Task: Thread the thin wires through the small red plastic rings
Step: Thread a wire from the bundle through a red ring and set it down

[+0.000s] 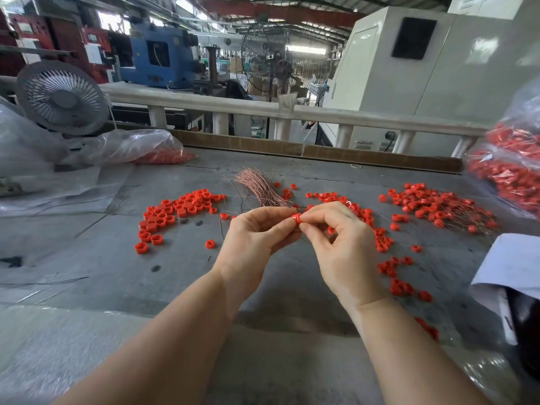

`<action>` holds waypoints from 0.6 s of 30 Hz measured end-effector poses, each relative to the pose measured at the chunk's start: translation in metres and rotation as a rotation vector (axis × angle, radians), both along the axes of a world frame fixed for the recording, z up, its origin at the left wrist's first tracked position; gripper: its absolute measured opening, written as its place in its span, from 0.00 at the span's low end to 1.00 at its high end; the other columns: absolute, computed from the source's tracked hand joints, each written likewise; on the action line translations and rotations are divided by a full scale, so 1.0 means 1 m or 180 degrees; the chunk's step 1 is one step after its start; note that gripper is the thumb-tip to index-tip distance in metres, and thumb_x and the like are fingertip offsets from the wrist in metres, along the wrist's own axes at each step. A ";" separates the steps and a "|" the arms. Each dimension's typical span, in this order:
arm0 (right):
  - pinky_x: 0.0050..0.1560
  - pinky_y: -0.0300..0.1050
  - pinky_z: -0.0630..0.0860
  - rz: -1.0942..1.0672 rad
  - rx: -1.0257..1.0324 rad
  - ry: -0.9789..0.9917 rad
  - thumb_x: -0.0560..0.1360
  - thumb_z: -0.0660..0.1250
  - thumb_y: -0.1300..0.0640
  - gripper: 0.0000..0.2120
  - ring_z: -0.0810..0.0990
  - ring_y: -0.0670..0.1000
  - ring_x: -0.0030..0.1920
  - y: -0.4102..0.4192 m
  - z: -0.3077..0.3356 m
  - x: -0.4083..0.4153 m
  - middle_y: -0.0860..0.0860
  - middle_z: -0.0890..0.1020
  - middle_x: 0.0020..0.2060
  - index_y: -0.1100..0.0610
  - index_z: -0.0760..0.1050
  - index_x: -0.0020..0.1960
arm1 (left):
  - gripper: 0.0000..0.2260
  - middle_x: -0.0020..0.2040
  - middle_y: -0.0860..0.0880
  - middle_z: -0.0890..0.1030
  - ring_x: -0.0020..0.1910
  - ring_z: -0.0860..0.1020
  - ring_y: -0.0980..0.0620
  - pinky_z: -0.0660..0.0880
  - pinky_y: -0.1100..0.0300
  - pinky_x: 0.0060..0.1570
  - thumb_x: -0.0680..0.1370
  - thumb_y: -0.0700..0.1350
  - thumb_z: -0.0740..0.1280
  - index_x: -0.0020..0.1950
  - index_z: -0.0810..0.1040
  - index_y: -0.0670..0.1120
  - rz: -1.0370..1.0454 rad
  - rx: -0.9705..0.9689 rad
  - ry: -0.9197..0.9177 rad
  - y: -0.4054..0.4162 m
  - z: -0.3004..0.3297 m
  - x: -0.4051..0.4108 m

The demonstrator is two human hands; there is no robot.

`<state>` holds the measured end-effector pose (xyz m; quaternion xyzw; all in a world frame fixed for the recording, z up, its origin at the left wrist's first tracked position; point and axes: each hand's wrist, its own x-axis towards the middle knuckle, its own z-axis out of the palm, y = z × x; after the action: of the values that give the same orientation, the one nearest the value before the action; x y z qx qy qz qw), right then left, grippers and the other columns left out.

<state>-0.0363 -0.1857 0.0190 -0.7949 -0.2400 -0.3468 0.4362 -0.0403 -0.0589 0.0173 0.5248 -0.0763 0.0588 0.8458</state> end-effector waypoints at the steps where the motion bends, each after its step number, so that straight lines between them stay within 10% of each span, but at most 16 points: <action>1: 0.42 0.34 0.73 0.0014 0.0025 0.0013 0.69 0.70 0.67 0.04 0.76 0.45 0.41 0.000 0.000 0.000 0.48 0.79 0.38 0.60 0.80 0.40 | 0.08 0.36 0.46 0.84 0.37 0.82 0.54 0.79 0.65 0.40 0.72 0.31 0.65 0.40 0.81 0.41 0.0003 0.0001 -0.0020 0.000 0.000 0.000; 18: 0.42 0.40 0.75 -0.0090 0.0037 -0.0225 0.69 0.71 0.68 0.03 0.77 0.45 0.41 0.001 0.001 -0.002 0.49 0.79 0.38 0.61 0.80 0.40 | 0.08 0.38 0.46 0.84 0.40 0.83 0.53 0.78 0.65 0.41 0.70 0.34 0.68 0.37 0.84 0.45 -0.0029 0.0028 -0.0193 0.000 0.000 0.000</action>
<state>-0.0379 -0.1845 0.0203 -0.7829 -0.2420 -0.3821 0.4271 -0.0404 -0.0585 0.0170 0.5261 -0.1046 0.0706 0.8410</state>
